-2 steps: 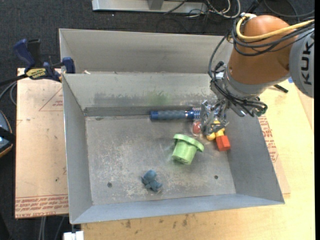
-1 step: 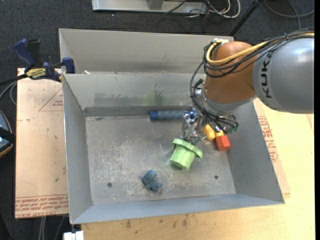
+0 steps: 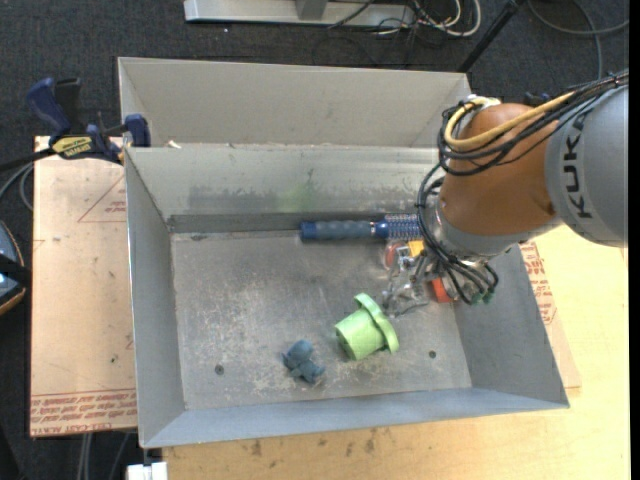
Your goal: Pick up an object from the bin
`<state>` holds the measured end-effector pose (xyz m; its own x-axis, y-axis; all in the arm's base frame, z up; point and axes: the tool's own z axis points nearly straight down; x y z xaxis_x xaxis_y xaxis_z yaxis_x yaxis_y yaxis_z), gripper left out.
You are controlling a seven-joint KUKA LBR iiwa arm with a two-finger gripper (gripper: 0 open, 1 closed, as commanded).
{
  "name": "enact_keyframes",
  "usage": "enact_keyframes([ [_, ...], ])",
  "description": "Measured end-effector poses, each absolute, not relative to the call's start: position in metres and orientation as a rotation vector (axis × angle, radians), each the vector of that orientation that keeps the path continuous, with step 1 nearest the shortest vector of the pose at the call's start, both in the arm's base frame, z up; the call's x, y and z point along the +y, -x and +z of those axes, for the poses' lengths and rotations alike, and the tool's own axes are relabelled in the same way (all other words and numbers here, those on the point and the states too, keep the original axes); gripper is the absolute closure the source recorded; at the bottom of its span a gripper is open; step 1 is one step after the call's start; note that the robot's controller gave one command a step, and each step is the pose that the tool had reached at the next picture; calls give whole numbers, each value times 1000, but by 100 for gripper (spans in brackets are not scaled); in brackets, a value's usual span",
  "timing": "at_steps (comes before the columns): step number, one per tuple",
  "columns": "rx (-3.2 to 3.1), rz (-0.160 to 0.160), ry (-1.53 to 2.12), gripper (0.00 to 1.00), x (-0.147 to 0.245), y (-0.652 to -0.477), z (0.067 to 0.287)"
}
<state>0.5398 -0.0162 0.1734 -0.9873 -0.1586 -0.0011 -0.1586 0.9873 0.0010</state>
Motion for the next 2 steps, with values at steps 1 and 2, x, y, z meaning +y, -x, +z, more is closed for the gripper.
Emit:
enact_keyframes([
  [1, 3131, 2, 253, 0, -16, -540, 173],
  [2, 3071, -2, 611, 0, -2, -535, 75],
])
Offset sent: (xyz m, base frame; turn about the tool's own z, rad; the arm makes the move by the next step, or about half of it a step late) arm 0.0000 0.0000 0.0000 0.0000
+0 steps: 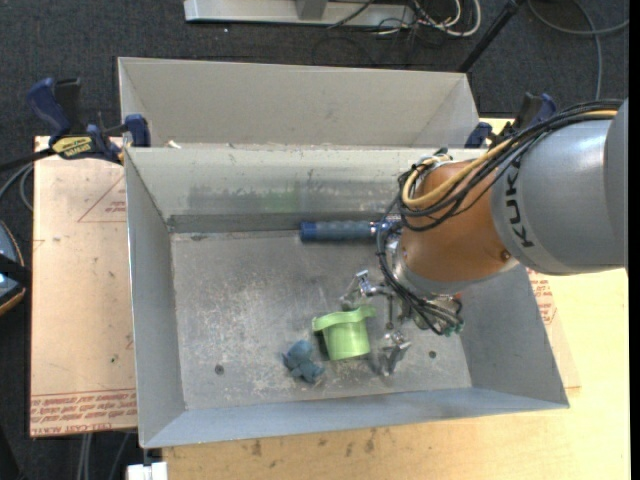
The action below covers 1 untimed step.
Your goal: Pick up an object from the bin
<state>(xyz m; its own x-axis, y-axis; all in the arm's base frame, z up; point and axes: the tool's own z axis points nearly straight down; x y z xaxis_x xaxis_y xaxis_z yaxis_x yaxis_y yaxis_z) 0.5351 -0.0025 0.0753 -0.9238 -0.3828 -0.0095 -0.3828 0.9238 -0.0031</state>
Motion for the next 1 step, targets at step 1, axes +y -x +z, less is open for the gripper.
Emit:
enact_keyframes([
  [1, 3066, -3, 613, 100, -2, -537, 78],
])
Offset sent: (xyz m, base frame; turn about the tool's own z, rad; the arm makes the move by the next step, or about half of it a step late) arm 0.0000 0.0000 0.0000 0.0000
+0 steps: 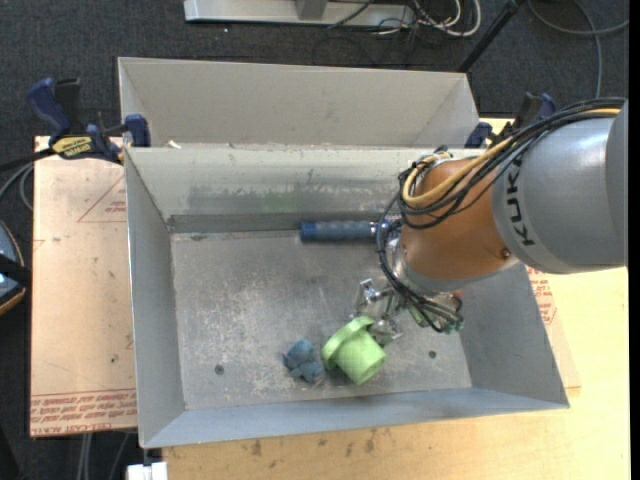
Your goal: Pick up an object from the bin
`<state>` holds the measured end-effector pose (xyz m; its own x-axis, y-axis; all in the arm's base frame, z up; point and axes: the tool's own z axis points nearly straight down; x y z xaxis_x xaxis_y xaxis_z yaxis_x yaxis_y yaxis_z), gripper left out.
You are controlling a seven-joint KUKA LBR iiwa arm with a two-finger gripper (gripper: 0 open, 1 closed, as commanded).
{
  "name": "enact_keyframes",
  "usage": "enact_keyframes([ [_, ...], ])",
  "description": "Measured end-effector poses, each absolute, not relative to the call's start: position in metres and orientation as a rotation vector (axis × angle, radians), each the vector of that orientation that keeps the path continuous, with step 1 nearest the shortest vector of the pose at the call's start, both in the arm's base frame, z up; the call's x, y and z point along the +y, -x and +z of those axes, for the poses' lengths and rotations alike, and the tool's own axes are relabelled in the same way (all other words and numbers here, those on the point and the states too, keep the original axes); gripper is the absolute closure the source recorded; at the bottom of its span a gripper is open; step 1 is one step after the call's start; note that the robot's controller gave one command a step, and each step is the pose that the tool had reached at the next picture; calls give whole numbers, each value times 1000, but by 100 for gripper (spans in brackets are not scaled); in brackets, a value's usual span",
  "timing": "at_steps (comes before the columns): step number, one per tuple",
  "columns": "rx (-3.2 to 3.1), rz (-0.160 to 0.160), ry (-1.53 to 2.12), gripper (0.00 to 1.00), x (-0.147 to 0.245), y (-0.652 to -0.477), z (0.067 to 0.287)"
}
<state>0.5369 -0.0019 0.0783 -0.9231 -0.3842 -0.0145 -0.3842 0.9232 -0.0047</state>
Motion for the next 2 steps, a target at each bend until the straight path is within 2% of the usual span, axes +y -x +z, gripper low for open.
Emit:
enact_keyframes([
  [1, 3061, -1, 657, 100, 22, -518, 216],
  [2, 2965, 0, 1007, 100, 72, -513, 306],
])
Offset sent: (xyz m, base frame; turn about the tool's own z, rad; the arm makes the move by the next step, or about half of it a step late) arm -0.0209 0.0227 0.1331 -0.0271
